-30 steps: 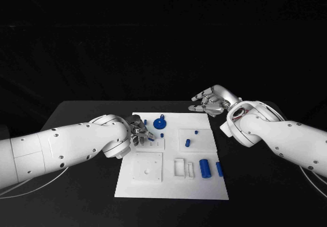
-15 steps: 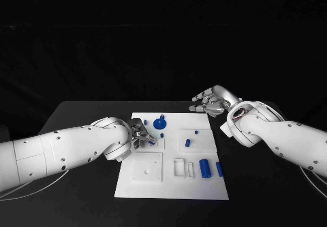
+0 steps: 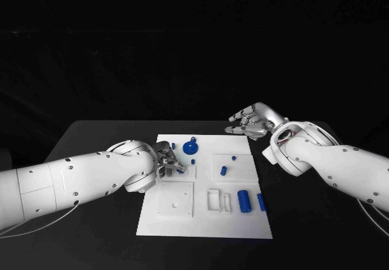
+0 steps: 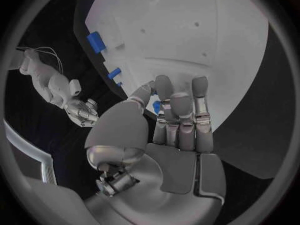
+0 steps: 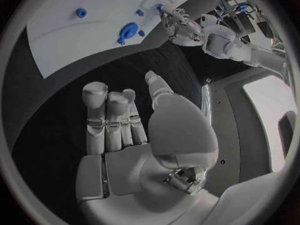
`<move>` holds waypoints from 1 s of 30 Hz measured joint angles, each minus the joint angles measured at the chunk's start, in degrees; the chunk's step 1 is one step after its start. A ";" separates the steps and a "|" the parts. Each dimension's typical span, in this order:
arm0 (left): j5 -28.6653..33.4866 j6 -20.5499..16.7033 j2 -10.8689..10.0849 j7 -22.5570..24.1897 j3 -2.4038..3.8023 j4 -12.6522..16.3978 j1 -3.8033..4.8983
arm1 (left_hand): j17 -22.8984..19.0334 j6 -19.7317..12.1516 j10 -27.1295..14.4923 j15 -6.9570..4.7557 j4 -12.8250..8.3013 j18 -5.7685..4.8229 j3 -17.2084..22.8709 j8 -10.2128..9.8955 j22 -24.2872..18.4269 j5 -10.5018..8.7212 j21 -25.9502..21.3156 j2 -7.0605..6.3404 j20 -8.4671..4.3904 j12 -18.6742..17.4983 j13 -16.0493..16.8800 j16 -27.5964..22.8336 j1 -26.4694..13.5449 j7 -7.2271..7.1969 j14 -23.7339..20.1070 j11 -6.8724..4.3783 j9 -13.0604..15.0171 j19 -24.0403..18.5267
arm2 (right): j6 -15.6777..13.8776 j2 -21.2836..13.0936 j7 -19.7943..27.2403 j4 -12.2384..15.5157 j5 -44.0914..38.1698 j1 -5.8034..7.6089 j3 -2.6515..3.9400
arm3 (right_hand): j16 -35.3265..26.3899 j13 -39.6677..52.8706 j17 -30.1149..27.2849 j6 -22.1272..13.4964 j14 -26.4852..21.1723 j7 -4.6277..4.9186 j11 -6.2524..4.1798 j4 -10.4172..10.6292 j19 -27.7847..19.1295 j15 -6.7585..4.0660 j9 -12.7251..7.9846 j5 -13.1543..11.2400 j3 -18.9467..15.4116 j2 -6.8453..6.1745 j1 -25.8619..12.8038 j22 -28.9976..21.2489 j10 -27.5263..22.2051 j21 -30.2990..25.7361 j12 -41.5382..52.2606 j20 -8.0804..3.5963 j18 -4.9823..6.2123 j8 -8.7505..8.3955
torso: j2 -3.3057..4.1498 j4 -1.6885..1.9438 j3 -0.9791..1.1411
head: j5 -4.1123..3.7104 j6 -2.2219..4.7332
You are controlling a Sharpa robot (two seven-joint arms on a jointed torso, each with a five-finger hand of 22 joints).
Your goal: Assemble the parts on the task board
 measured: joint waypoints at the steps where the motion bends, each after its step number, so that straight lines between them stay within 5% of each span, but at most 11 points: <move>1: -0.17 0.03 -0.01 0.00 0.01 0.01 -0.01 | 0.00 0.00 0.00 -0.04 0.00 0.00 0.00 0.00 0.00 0.01 0.11 0.00 0.00 0.00 0.02 0.15 0.00 0.00 -0.04 0.00 0.06 0.00 | 0.00 0.00 0.00 0.00 0.00 0.00 0.00 | 0.00 0.00 0.00 0.00 0.00 0.00 0.00 0.00 0.00 0.00 0.00 0.01 0.00 0.00 0.00 0.00 0.00 0.00 0.00 0.00 0.00 0.00 | 0.01 -0.01 0.00 | 0.00 0.02; 30: -3.15 1.18 -0.62 -0.20 0.19 0.45 0.01 | -0.38 0.00 0.00 -0.13 -0.04 -0.01 0.05 0.00 -0.02 0.22 1.46 -0.33 -0.21 0.95 -0.25 1.10 -0.18 0.00 0.03 0.00 1.20 -0.22 | 0.10 -0.01 0.00 -0.06 0.12 -0.11 0.00 | 0.00 0.00 -0.05 0.17 0.00 -0.17 0.00 0.00 0.00 0.00 0.00 0.22 0.00 0.23 -0.22 0.00 0.00 -0.23 0.00 0.00 0.00 0.00 | 0.08 -0.01 -0.10 | 0.24 -0.19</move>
